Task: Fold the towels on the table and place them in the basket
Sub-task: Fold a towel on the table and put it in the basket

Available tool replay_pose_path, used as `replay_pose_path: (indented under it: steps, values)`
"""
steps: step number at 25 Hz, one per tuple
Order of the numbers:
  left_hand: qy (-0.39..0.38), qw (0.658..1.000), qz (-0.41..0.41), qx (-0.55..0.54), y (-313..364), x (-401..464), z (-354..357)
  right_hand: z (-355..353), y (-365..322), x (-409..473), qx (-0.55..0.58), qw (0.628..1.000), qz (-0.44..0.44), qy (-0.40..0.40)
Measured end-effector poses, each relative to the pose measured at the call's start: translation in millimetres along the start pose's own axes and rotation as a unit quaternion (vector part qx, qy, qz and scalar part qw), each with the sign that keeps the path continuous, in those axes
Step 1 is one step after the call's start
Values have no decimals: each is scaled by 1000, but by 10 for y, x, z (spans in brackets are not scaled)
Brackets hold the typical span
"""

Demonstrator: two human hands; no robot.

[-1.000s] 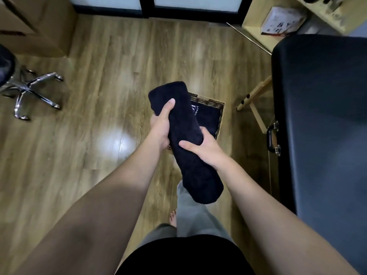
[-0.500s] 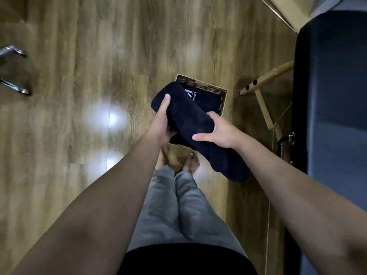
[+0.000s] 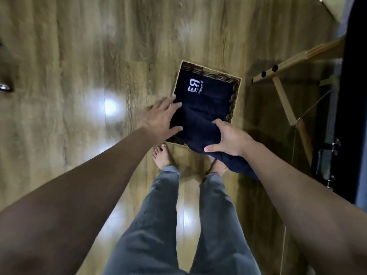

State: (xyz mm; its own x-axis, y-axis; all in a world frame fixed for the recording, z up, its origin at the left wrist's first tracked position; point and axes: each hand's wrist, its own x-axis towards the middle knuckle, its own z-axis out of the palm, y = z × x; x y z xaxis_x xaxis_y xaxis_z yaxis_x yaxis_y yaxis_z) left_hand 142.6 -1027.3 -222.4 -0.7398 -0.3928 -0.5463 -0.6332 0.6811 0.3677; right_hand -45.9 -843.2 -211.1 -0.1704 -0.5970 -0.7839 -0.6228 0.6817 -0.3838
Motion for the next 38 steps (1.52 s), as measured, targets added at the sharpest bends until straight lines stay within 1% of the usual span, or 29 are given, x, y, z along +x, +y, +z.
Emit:
replay_pose_path:
  steps: [2,3,7,9,11,12,14,16,21,24,27,31,35,38]
  values:
    - [-55,994,55,78,-55,219,189,60,109,267,-37,999,-4,-14]
    - [-69,989,70,114,-64,316,306,87,170,405,-52,998,-9,-19]
    - [-73,972,79,209,40,616,755,175,400,873,-106,993,-56,-22]
    - [-82,960,88,252,133,763,1011,291,514,1063,-174,979,-99,-24]
    - [-111,957,83,256,153,923,1245,430,624,1266,-236,962,-133,-20]
    - [-125,959,79,243,136,986,1337,494,680,1357,-244,960,-140,-18]
    - [-127,963,91,221,78,1093,1472,641,802,1475,-230,962,-144,-6]
    - [-131,958,112,227,-48,1333,1648,849,977,1717,-204,970,-134,15]
    - [-146,947,127,256,-467,1683,2024,1401,1153,2234,-127,983,-131,25]
    - [-135,952,134,242,-507,1804,2150,1422,1288,2352,-98,987,-126,32]
    - [-126,958,138,217,-459,1882,2127,1406,1345,2401,-76,988,-123,48]
    - [-115,958,121,234,-483,1811,2064,1547,1331,2445,-55,983,-150,93]
    - [-122,957,104,242,-488,1853,2123,1755,1380,2549,-22,984,-149,91]
    - [-127,969,114,178,-393,1909,2314,1726,1605,2556,-45,985,-148,81]
